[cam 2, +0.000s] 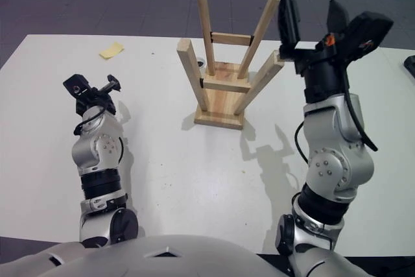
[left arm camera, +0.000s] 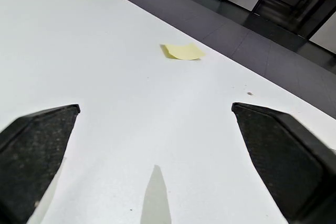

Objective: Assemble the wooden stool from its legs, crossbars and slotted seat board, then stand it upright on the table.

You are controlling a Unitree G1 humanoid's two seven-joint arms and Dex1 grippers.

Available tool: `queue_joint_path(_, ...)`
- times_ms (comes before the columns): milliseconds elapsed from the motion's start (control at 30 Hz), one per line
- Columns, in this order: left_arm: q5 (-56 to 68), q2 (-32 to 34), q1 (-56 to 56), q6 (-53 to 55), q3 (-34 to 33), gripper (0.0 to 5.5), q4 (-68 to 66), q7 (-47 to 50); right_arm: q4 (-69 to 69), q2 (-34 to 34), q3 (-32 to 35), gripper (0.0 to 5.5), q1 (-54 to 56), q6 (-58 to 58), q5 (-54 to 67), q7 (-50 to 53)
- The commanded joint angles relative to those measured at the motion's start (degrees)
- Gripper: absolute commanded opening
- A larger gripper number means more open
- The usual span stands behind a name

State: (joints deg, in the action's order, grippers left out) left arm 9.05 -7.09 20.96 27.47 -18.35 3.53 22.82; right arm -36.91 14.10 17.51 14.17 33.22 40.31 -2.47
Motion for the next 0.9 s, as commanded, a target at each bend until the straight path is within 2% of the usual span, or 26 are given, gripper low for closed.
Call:
queue_joint_path(33, -0.6, -0.8, -0.1, -0.4, 1.6, 5.40, 0.7, 0.3, -3.7, -1.3, -3.8, 5.39, -5.3, 2.9, -0.1, 2.5)
queue_joint_path(133, -0.6, -0.7, -0.7, -0.3, 2.0, 5.40, 1.0, 0.5, -3.9, -1.8, -6.8, 5.39, -8.7, 3.6, -2.3, 3.5)
queue_joint_path(467, -0.5, -1.5, -1.4, -0.5, 3.1, 5.40, 0.8, 1.4, -1.9, -3.1, -7.3, 3.83, -10.3, 4.8, -2.5, 5.3)
queue_joint_path(633, -0.2, -1.4, -1.1, -0.9, 3.1, 5.40, 0.2, 1.8, -0.2, -4.7, -5.2, 3.09, -9.0, 6.5, 0.5, 7.1)
queue_joint_path(900, 0.0, -1.6, -1.0, -1.7, 3.4, 5.40, -0.4, 2.2, 3.0, -8.0, 0.0, 1.82, -7.1, 9.2, 11.7, 11.7)
